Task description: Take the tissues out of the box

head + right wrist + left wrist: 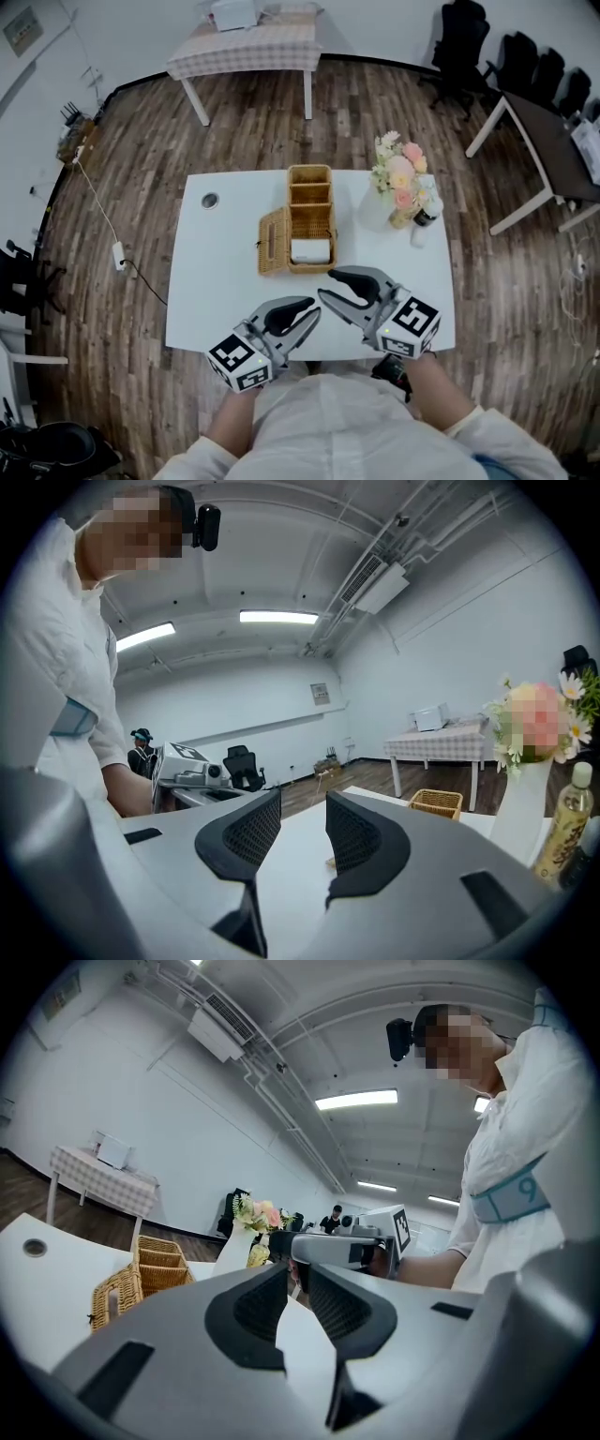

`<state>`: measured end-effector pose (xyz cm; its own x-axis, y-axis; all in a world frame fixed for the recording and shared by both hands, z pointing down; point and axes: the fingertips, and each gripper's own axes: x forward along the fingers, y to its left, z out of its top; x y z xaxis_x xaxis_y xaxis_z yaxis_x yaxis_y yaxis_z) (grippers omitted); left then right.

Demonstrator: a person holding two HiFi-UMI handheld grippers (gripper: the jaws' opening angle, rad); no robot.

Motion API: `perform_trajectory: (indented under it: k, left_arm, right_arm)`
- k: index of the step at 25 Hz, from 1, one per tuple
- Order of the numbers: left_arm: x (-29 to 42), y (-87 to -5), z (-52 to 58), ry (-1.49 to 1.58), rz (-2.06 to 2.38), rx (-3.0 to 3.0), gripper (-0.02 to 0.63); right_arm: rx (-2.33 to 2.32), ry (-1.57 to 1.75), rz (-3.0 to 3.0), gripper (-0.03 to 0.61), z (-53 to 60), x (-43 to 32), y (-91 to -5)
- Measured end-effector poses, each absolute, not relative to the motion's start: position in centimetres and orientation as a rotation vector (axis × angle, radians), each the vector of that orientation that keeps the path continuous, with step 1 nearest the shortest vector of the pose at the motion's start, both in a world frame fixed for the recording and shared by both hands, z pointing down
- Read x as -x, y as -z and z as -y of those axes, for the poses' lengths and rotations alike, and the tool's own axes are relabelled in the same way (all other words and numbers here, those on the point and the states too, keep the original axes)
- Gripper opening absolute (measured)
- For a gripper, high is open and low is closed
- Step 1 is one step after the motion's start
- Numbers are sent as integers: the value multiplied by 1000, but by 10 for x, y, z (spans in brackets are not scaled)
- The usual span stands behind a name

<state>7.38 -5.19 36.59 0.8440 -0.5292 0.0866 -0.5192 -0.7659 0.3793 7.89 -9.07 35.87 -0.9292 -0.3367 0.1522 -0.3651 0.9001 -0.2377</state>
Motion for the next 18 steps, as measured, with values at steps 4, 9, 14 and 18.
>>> perform_trajectory:
  k: [4, 9, 14, 18]
  left_arm:
    - [-67, -368, 59, 35, 762, -2622, 61]
    - [-51, -371, 73, 35, 746, -2614, 60]
    - [-47, -374, 76, 41, 716, -2623, 60]
    - [-43, -373, 81, 42, 703, -2621, 61]
  right_arm:
    - [-551, -413, 2943, 153, 98, -71, -362]
    - [-568, -412, 2934, 158, 109, -55, -364]
    - [-586, -402, 2909, 161, 112, -52, -365]
    - [-581, -380, 2890, 163, 120, -48, -365]
